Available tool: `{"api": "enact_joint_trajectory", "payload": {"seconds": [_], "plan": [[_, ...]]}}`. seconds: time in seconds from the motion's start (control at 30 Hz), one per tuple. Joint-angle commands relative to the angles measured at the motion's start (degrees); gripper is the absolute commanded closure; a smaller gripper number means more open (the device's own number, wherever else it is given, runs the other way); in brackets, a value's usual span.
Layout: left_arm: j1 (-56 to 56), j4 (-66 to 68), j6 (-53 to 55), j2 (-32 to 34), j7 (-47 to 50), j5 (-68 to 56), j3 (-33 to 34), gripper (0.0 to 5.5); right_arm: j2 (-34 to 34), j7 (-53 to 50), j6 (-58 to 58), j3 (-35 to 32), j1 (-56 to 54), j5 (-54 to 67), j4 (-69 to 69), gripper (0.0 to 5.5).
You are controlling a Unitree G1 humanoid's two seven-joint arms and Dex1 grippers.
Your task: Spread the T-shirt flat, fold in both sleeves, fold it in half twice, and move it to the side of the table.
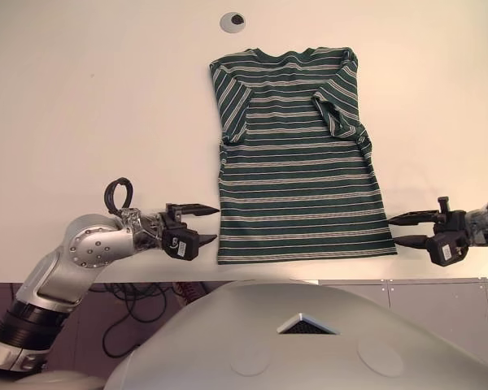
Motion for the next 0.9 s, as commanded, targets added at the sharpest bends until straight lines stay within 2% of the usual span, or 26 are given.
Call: {"api": "enact_joint_trajectory", "payload": {"seconds": [0.03,0.3,0.37,0.47,0.57,0.7,0.8,0.9], "plan": [[-1.06,1.47,0.28,0.55,-1.27,3.09,-2.38,2.92,-0.57,-1.88,0.95,1.26,0.83,-2.38,-2.6,3.75],[-3.98,0.41,-1.55,2.16,-3.63,5.42,-4.95,4.13,-1.46,-3.66,4.27,2.67,1.22,-3.46,-3.58,5.09],[-4.45,-0.14,-0.83,2.48,-4.47,4.99,-5.28,4.43,-1.63,-3.08,8.38,3.03,1.72,-0.98,-5.39,5.42],[-4.16,-0.94,1.44,3.41,-6.28,3.48,-5.26,4.82,-2.48,-1.35,15.41,3.26,3.14,3.46,-9.01,5.5],[-2.03,-3.47,6.61,5.7,-9.63,-0.42,-4.51,5.44,-4.43,1.75,24.86,2.37,6.92,9.87,-14.96,5.5],[-0.67,-6.13,18.84,7.23,-12.35,-11.78,-0.18,5.48,-5.01,2.14,46.07,-0.45,7.88,24.35,-25.03,5.5],[-9.32,-2.55,33.76,2.35,-11.84,-28.07,6.49,5.48,0.09,-2.0,61.51,-1.04,-0.68,33.42,-25.64,5.5],[-19.13,4.1,42.45,-3.45,-9.36,-38.09,10.92,5.48,5.29,-4.1,70.22,-1.25,-8.53,37.63,-21.25,5.5]]}}
